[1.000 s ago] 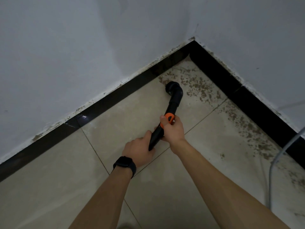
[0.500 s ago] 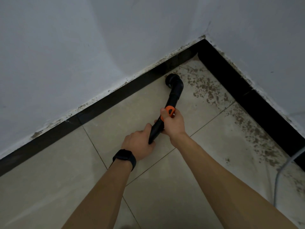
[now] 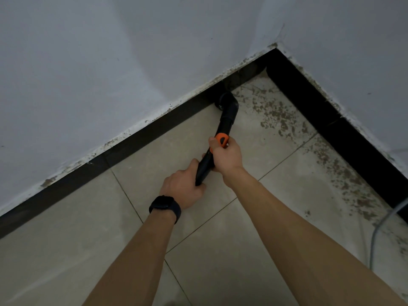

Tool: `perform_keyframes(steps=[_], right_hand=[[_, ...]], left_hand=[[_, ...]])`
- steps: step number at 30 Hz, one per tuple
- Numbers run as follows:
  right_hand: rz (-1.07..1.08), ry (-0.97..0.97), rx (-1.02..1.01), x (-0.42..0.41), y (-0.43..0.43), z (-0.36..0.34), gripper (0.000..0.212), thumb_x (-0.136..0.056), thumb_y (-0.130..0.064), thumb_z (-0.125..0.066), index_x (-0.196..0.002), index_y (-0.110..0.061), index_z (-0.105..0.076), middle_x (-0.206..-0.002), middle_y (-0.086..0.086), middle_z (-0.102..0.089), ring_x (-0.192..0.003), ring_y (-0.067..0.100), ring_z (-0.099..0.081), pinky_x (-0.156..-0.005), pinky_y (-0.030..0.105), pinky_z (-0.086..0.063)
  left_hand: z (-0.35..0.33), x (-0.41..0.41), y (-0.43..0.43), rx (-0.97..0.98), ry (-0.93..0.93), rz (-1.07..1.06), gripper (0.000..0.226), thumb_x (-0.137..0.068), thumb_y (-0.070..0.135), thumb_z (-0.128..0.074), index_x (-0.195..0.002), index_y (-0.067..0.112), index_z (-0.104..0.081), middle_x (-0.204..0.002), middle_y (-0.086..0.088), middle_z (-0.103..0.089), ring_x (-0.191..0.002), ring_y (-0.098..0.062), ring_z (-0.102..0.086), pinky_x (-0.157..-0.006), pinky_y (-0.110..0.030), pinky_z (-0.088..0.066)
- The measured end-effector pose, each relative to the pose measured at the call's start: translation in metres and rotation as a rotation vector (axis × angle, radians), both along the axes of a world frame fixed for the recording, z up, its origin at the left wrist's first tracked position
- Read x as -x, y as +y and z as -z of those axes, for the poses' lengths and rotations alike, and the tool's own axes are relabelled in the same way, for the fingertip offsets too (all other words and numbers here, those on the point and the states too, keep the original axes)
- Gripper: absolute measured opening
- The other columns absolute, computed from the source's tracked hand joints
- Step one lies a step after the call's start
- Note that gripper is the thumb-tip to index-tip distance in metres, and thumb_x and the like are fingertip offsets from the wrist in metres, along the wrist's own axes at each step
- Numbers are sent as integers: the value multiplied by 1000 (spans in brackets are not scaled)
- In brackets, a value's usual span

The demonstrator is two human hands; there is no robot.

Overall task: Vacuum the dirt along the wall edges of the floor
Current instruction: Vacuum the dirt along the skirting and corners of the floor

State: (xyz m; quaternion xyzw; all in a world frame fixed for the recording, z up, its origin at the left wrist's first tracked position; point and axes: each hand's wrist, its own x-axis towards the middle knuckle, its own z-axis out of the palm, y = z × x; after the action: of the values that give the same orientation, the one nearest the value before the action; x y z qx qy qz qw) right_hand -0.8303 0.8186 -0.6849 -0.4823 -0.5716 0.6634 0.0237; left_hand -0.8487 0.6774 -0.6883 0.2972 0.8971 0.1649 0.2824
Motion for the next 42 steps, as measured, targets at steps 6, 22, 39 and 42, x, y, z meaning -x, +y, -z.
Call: perform_keyframes(steps=[6,22,39,42], right_hand=[[-30,9,6,-14,-28,1,26,-96,-43,-64,-115,-26,-57,-104,9,-69,-95,31,-71,-89,51,-61],[174,-21,3,-105,-35,2,12,-99,-35,-64,-104,-27,-57,-91,-1,-67,-86,18,-67,-92,47,-58],[256,-2,12,-114,-13,5,24,-79,-53,-65,-94,-36,-58,-94,6,-74,-90,28,-74,-87,54,-60],[197,12,4,-102,-5,5,22,-82,-51,-66,-95,-36,-59,-96,7,-73,-91,29,-73,-88,54,-60]], left_hand=[[1,-14,-26,37,-13,-37,34,-84,35,-58,-105,31,-32,-71,3,-56,-57,-19,-58,-54,-36,-53],[-7,-65,-26,126,4,206,37,-83,40,-56,-96,34,-22,-76,6,-56,-66,-24,-58,-55,-31,-43],[-8,-79,3,97,-3,221,34,-83,35,-57,-102,30,-30,-75,5,-54,-63,-23,-56,-52,-29,-40],[-8,-73,7,78,-15,169,33,-83,33,-57,-103,29,-31,-74,4,-55,-62,-23,-56,-53,-31,-45]])
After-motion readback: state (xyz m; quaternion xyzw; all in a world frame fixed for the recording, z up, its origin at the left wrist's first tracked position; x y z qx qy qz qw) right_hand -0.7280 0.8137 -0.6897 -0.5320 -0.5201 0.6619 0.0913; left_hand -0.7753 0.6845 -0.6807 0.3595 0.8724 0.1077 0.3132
